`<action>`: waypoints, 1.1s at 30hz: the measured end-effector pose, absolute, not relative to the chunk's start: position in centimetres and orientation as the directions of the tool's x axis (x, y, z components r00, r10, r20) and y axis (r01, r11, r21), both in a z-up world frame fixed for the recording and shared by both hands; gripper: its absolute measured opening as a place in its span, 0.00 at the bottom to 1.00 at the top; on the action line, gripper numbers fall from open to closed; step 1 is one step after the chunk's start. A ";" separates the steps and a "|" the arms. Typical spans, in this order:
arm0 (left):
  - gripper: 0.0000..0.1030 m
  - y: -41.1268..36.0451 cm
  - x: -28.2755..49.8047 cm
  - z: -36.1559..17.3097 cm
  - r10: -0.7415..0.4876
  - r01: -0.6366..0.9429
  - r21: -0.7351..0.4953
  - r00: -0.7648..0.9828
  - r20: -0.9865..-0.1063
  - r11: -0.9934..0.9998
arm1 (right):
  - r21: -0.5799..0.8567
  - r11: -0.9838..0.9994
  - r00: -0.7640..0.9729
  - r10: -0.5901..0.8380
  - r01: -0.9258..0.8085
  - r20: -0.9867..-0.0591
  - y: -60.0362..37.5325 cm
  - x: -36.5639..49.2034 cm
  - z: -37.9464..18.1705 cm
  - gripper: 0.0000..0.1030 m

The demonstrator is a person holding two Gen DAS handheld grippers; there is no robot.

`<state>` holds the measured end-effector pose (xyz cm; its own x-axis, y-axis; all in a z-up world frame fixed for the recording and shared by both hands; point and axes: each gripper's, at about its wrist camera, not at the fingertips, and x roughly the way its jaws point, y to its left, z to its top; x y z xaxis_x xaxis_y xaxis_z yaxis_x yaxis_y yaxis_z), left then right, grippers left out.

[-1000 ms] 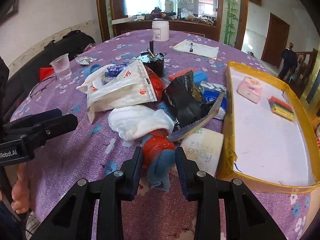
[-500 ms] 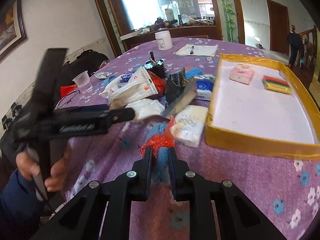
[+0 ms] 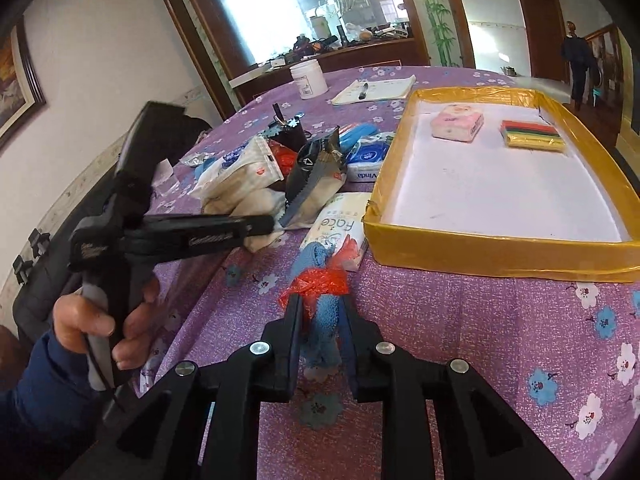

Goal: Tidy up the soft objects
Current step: 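Grasp the blue knitted toy with the right tool while the left tool grasps the white cloth, then carry the blue toy over the tray with the right tool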

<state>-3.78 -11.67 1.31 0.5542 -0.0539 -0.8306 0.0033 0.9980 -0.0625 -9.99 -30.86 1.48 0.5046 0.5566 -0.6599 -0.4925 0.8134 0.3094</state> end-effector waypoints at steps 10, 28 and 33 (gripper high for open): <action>0.21 -10.4 -8.4 1.9 -0.133 0.021 -0.150 0.586 -0.800 0.988 | 0.291 0.826 0.502 0.533 -0.483 -0.681 -29.4 -9.7 0.9 0.39; 0.21 -11.8 -11.9 5.9 -0.209 0.098 -0.193 0.654 -0.727 0.976 | 0.358 0.804 0.568 0.591 -0.475 -0.573 -32.1 -11.7 3.4 0.26; 0.21 -12.7 -13.0 9.1 -0.227 0.131 -0.191 0.700 -0.677 0.973 | 0.356 0.836 0.652 0.548 -0.417 -0.523 -35.0 -10.5 5.2 0.26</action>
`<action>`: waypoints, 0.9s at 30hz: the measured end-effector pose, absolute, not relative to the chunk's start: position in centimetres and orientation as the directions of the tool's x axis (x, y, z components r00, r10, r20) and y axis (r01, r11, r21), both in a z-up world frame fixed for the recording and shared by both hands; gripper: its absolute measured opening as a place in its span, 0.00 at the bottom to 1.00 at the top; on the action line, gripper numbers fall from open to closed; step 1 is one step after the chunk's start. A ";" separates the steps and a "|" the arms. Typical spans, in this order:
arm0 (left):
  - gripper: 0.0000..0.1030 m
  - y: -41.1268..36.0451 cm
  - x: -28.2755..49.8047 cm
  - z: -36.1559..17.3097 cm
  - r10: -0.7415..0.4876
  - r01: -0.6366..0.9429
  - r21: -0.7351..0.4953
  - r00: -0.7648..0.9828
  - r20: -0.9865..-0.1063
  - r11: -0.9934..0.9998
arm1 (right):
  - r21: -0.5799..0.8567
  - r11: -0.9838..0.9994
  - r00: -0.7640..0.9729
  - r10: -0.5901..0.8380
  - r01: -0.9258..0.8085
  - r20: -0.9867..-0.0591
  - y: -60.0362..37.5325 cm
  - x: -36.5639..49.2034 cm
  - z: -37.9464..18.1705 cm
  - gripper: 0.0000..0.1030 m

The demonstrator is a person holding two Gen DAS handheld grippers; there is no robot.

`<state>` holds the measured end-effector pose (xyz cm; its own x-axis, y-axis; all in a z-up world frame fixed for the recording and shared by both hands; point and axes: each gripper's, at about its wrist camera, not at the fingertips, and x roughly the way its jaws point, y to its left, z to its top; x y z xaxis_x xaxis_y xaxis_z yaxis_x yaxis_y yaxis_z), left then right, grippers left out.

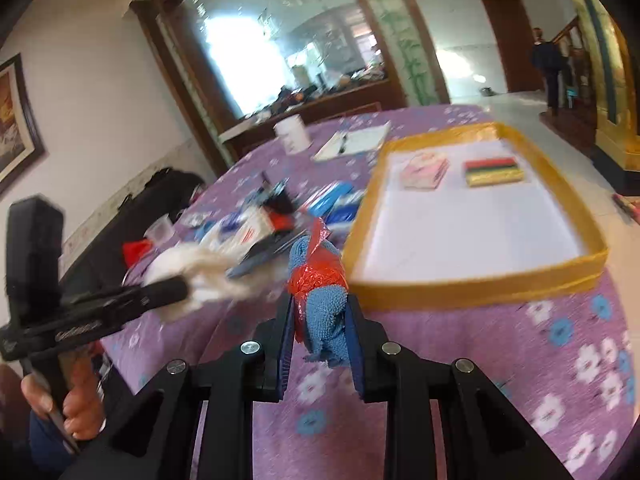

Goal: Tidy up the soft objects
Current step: 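Carry the blue toy over the tray with the right tool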

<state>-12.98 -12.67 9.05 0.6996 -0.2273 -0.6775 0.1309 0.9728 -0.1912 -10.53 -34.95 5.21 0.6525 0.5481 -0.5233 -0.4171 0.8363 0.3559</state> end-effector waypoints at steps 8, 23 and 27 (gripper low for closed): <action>0.21 -13.8 -13.3 9.8 -0.228 0.139 -0.184 0.704 -0.672 0.973 | 0.289 0.933 0.676 0.355 -0.214 -0.646 -38.1 -2.2 2.5 0.24; 0.21 -10.5 -13.1 8.9 -0.216 0.081 -0.225 0.702 -0.679 0.971 | 0.212 0.949 0.568 0.310 -0.233 -0.763 -37.3 -5.7 3.0 0.24; 0.21 -9.5 -13.5 9.2 -0.206 0.069 -0.226 0.714 -0.669 0.972 | 0.168 0.942 0.546 0.308 -0.292 -0.779 -36.6 -8.4 3.1 0.24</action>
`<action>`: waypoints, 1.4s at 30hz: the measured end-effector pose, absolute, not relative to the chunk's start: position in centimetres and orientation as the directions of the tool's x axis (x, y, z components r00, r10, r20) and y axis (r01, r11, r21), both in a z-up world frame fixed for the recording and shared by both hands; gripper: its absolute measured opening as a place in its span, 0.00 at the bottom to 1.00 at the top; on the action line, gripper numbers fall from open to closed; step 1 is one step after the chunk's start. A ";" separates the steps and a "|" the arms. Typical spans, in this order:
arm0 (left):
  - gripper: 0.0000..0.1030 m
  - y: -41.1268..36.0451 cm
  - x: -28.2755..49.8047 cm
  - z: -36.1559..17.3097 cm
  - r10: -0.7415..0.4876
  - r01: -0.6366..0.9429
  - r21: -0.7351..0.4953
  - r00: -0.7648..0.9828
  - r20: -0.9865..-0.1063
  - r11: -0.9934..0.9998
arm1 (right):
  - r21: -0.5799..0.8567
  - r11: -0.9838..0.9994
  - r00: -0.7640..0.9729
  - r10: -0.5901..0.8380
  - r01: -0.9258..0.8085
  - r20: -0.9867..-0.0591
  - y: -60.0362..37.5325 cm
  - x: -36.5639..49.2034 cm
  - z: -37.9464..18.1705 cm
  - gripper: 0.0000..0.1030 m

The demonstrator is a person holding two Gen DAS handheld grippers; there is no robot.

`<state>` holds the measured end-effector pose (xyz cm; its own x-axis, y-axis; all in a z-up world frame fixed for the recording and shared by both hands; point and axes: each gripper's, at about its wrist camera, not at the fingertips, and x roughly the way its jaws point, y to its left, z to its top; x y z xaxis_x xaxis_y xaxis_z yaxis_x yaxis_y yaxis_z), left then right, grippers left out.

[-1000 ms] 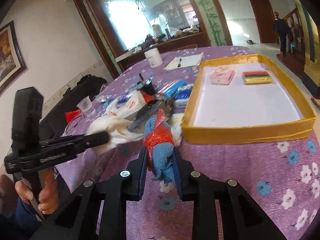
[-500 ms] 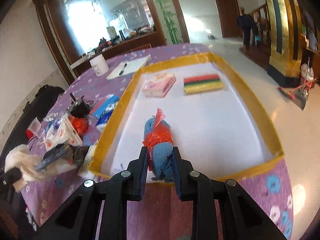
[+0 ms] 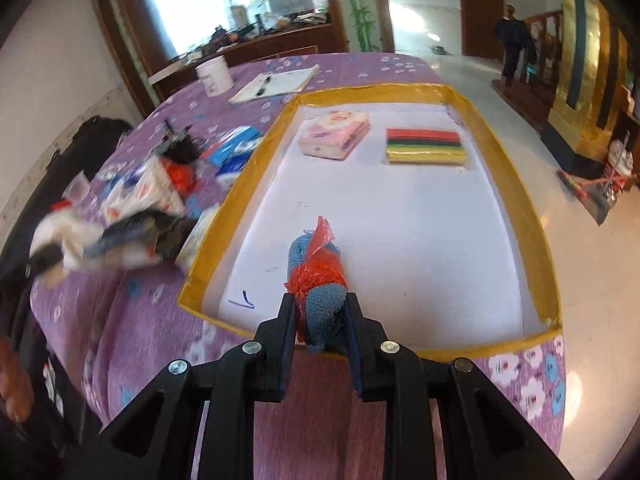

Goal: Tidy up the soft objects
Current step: 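Carry the blue toy over the tray with the right tool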

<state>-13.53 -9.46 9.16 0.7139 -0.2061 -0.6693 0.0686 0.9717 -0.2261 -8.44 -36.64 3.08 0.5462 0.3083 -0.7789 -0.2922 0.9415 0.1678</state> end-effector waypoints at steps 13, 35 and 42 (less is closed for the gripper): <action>0.21 -6.3 -15.0 10.6 -0.227 0.063 -0.284 0.774 -0.591 0.957 | 0.309 0.906 0.617 0.422 -0.288 -0.664 -38.9 -12.5 5.3 0.24; 0.21 -7.6 -11.0 15.4 -0.066 0.023 -0.085 0.837 -0.544 0.996 | 0.339 0.893 0.638 0.449 -0.295 -0.625 -38.6 -12.8 5.9 0.24; 0.21 -7.4 -9.9 14.6 -0.019 -0.012 -0.055 0.844 -0.535 0.998 | 0.340 0.895 0.639 0.444 -0.287 -0.628 -38.8 -12.4 5.7 0.24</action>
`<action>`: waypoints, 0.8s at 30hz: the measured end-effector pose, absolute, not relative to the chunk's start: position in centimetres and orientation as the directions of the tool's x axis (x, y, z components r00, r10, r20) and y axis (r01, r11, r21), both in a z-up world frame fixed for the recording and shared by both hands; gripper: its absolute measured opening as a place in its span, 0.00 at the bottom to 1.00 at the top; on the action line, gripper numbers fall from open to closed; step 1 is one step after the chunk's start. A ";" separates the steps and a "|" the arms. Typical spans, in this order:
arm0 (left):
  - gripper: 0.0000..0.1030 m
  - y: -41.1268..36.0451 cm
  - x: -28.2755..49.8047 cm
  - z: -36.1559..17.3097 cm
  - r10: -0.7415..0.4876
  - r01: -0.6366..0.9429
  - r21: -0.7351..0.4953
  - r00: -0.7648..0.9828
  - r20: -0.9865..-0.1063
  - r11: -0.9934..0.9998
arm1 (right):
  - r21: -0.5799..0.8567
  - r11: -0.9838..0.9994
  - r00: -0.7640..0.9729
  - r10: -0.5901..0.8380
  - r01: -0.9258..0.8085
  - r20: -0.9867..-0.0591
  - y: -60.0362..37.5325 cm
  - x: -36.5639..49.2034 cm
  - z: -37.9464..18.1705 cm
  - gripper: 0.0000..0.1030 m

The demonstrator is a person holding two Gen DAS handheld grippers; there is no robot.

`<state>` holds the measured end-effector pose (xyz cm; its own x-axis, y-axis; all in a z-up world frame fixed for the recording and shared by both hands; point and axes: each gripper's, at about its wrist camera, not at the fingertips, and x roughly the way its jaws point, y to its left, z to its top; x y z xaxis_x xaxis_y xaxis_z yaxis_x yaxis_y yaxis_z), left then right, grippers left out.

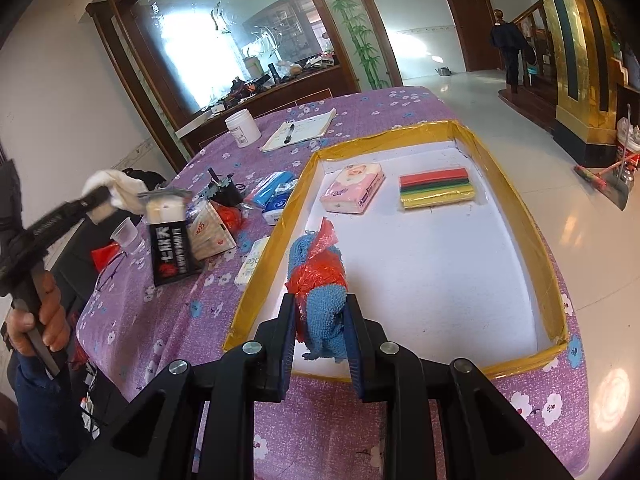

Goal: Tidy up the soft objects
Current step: 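Carry the blue toy over the tray with the right tool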

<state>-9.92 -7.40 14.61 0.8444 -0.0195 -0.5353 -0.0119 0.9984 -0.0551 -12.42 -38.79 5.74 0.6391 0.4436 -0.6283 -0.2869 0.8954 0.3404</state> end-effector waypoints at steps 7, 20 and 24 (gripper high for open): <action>0.19 -8.2 -11.3 15.0 -0.098 0.064 -0.085 0.855 -0.508 0.994 | 0.345 0.891 0.649 0.451 -0.295 -0.613 -38.6 -12.7 6.0 0.24; 0.16 -6.0 -9.4 9.8 -0.054 0.033 -0.044 0.734 -0.677 0.998 | 0.364 0.879 0.641 0.474 -0.307 -0.603 -38.3 -13.5 5.8 0.24; 0.16 -3.6 -11.4 10.2 -0.058 0.009 -0.078 0.764 -0.642 0.997 | 0.359 0.879 0.637 0.475 -0.313 -0.607 -37.9 -13.3 5.9 0.24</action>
<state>-11.41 -3.65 10.19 0.7644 -0.0576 -0.6421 0.0094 0.9969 -0.0783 -13.27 -37.88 5.95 0.6370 0.4747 -0.6073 -0.3129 0.8793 0.3591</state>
